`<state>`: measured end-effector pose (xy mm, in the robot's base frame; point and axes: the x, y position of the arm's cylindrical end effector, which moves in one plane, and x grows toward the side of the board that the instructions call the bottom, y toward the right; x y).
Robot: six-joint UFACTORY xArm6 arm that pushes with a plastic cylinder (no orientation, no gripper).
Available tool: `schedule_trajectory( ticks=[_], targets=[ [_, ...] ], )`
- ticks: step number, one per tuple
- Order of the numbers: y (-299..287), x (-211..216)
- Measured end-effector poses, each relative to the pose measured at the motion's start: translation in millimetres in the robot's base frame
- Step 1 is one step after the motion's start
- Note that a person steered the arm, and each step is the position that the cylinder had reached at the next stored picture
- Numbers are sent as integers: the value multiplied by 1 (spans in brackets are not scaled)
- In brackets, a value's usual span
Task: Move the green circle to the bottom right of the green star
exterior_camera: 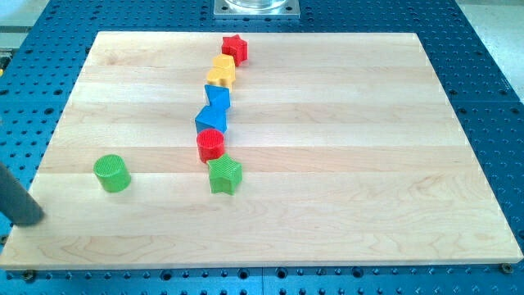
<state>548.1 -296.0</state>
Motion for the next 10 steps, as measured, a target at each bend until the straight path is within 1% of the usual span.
schedule_trajectory(
  ticks=[1,2,3,4,5,6,7,8,9,10],
  targets=[
    [42,-76],
    [65,-39],
    [123,13],
    [55,19],
    [63,-16],
    [135,-26],
    [157,-48],
    [158,-80],
    [176,-76],
    [194,16]
  ],
)
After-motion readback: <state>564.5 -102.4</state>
